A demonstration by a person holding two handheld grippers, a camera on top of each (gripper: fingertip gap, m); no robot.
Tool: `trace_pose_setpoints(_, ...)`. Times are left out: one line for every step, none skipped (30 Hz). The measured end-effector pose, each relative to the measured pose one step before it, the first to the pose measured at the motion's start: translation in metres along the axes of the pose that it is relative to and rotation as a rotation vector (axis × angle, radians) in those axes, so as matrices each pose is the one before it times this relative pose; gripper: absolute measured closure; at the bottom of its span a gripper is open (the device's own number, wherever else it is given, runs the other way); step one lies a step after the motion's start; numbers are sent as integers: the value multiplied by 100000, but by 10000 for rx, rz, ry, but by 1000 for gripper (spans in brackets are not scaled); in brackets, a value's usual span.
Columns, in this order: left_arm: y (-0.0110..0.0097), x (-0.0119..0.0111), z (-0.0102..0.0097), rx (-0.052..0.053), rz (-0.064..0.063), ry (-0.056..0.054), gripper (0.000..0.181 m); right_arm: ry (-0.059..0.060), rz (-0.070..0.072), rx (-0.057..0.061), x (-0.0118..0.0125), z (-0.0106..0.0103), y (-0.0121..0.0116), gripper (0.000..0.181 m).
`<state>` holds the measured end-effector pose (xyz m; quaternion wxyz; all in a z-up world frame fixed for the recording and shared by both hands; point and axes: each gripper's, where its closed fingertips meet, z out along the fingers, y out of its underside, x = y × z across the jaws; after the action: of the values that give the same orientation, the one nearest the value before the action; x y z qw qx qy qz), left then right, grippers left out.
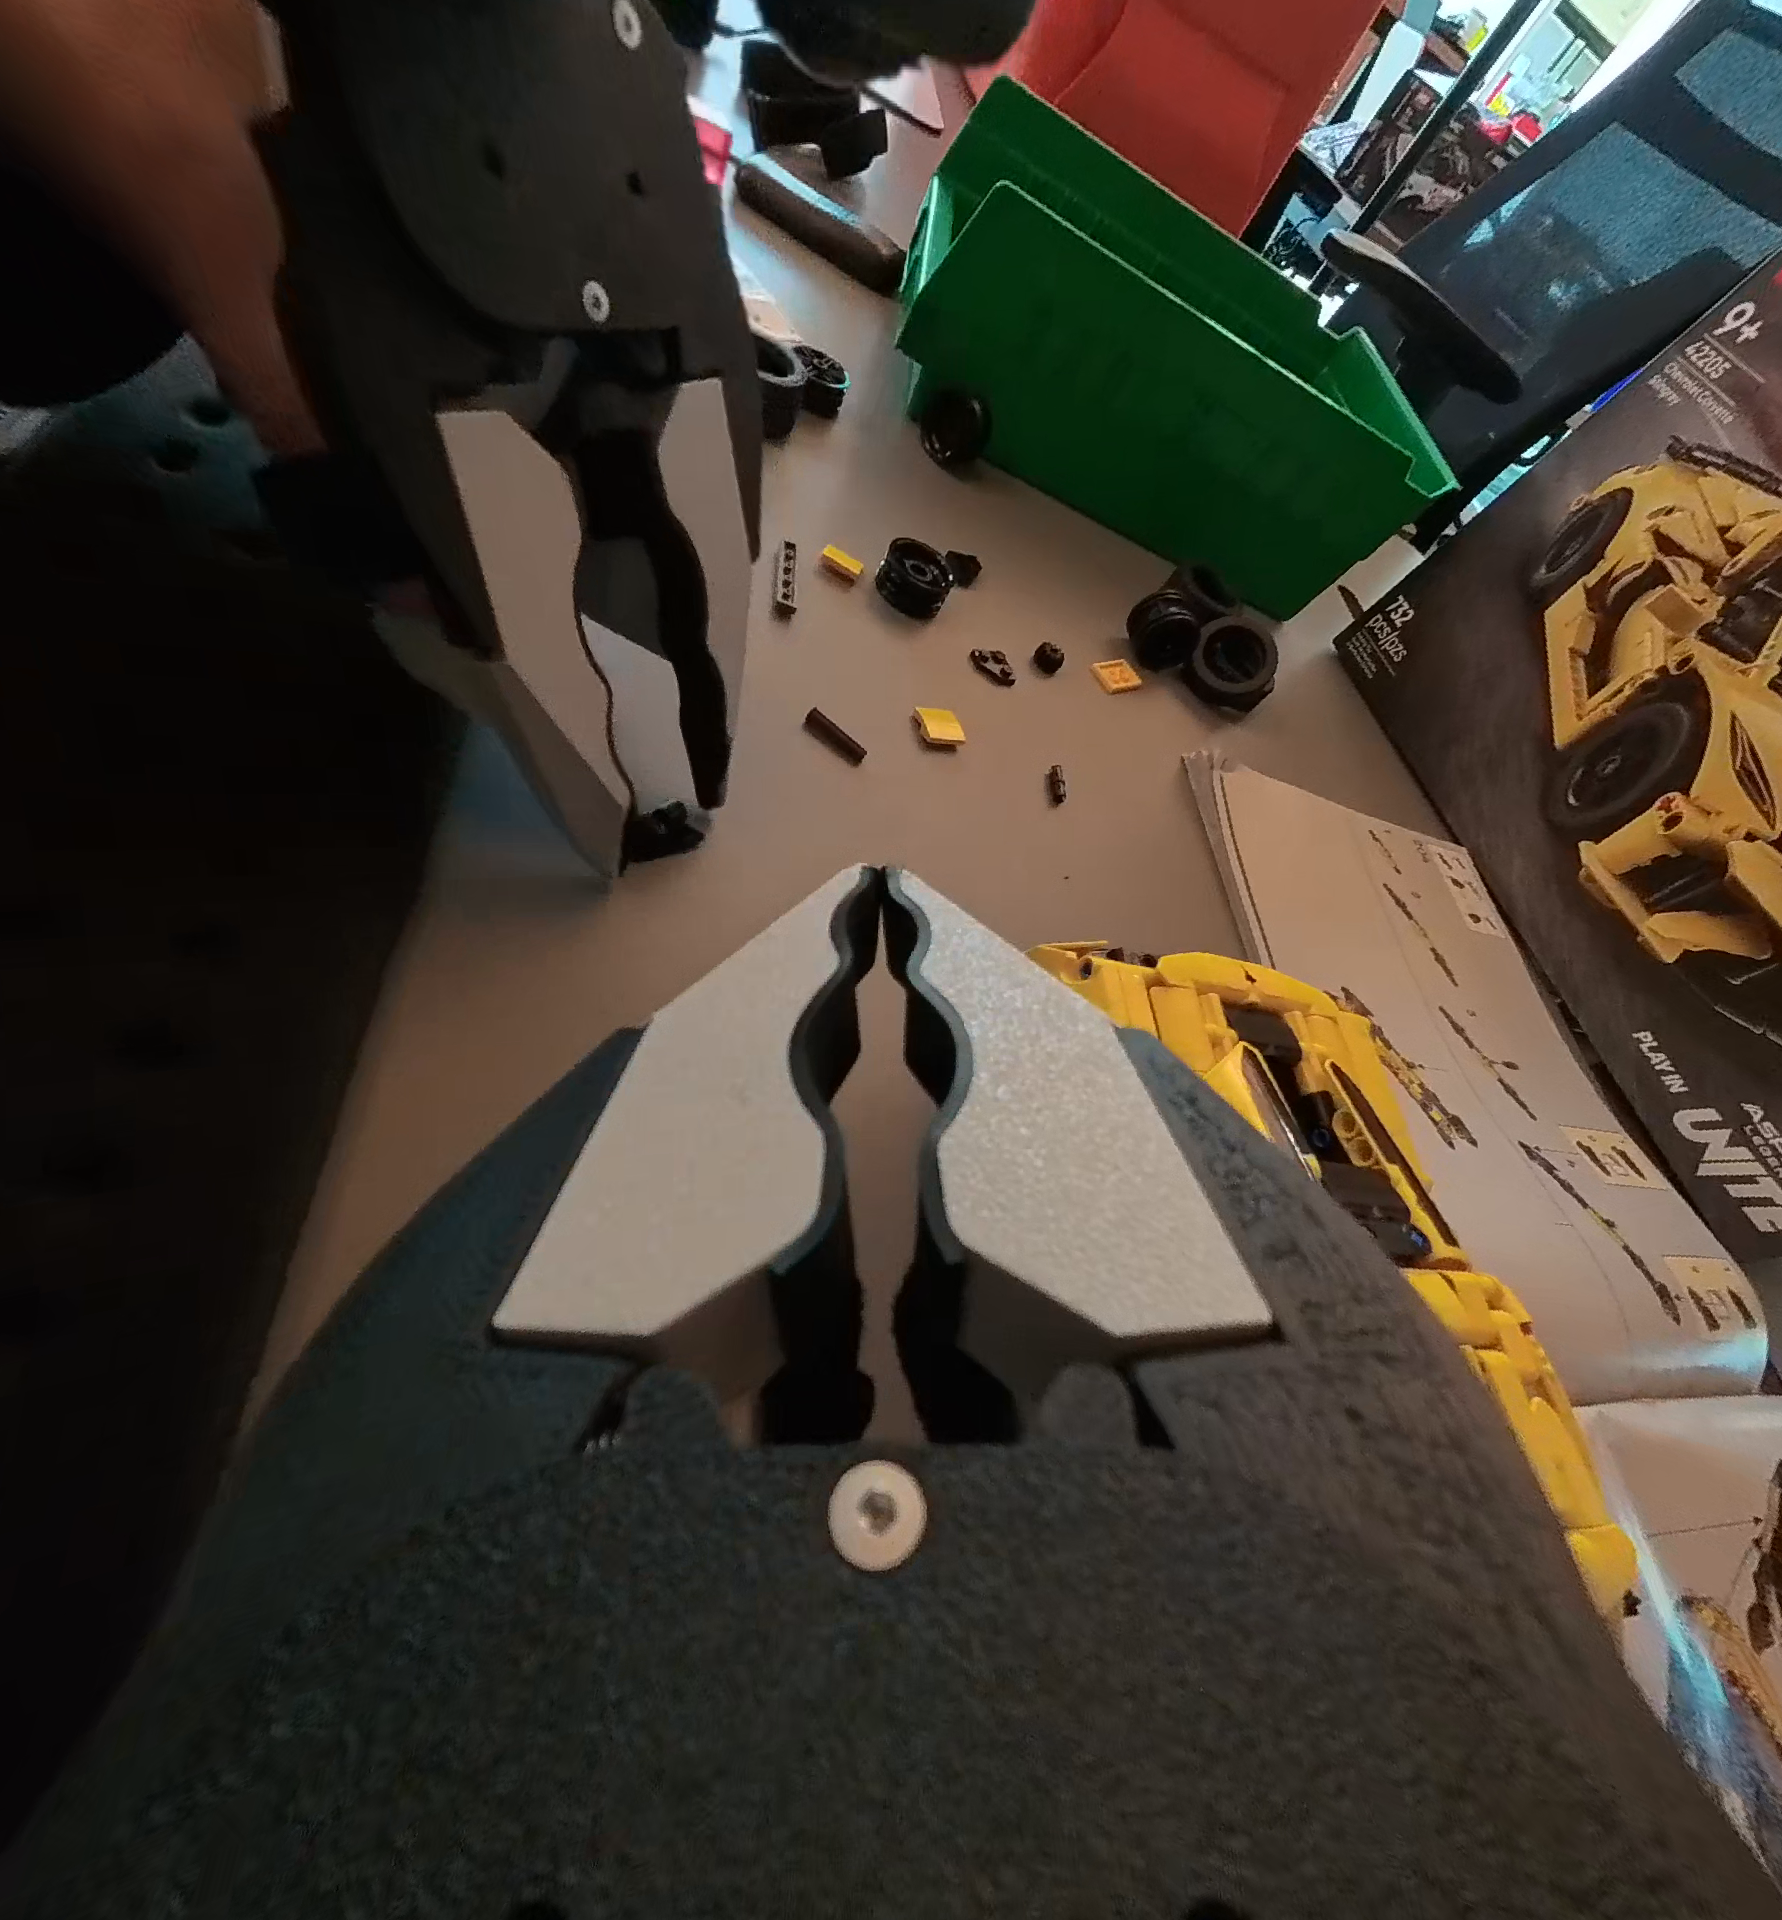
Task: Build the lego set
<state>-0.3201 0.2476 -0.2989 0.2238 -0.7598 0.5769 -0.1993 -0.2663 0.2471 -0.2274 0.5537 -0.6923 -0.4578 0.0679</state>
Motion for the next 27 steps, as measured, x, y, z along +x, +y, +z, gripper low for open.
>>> trace_pose_setpoints(-88,15,-61,29,-15,-102,148,-3,-5,15,-18,-26,-62,181)
trace_pose_setpoints(-50,-61,-118,-1,72,-132,150,9,-17,11,-4,-33,-47,181)
trace_pose_setpoints(48,-104,-130,-44,143,-150,153,10,-14,11,8,-32,-41,181)
trace_pose_setpoints(104,-136,-126,-88,149,-137,155,6,-3,11,24,-33,-38,181)
trace_pose_setpoints(93,-60,-75,-70,135,-61,156,3,10,4,27,-26,-14,181)
trace_pose_setpoints(24,-55,-14,-13,88,-16,159,-4,13,-4,16,-19,-8,181)
trace_pose_setpoints(-6,-24,92,-3,26,49,161,-8,5,-4,-8,-8,-24,181)
trace_pose_setpoints(83,47,171,-78,-12,123,161,-12,-4,4,-18,-5,-29,181)
trace_pose_setpoints(10,65,138,-52,-32,135,161,-5,-12,2,-30,5,-20,181)
trace_pose_setpoints(-69,16,65,19,-45,89,162,0,-10,-4,-1,4,23,181)
trace_pose_setpoints(18,23,49,-9,-26,80,165,-3,2,-24,-3,8,60,181)
trace_pose_setpoints(12,26,3,-1,-29,79,165,-4,12,-24,17,7,63,181)
trace_pose_setpoints(25,7,-4,-14,-30,49,166,5,20,-1,40,-20,21,181)
trace_pose_setpoints(17,16,-12,7,30,25,166,10,26,21,56,-18,-20,181)
trace_pose_setpoints(12,9,-5,54,100,6,166,34,42,22,106,-30,-27,181)
trace_pose_setpoints(-15,11,14,90,100,33,166,101,87,11,246,-19,19,181)
trace_pose_setpoints(-41,16,21,121,46,77,166,142,177,25,371,-50,-5,181)
trace_pose_setpoints(-93,34,71,142,17,106,166,150,329,48,458,-104,-69,181)
trace_pose_setpoints(-103,86,80,131,65,133,166,142,462,113,540,-152,-186,181)
trace_pose_setpoints(-48,102,24,36,134,133,166,219,558,182,753,-176,-290,181)
trace_pose_setpoints(-122,-71,-43,-16,135,39,166,264,597,239,884,-204,-352,181)
trace_pose_setpoints(-755,-388,-194,397,56,-132,166,207,635,298,809,-250,-420,181)
trace_pose_setpoints(-1847,-534,-577,1239,-71,-138,166,-2,588,376,473,-287,-559,181)
trace_pose_setpoints(-2932,-290,-939,1947,-334,223,166,-65,546,464,292,-313,-723,181)
trace_pose_setpoints(-3558,29,-1027,2269,-735,660,166,82,515,511,421,-284,-842,181)
trace_pose_setpoints(-3598,120,-817,2186,-1074,840,167,136,482,501,389,-247,-888,181)
trace_pose_setpoints(-2947,93,-445,1795,-1188,812,166,14,449,560,34,-176,-1076,181)
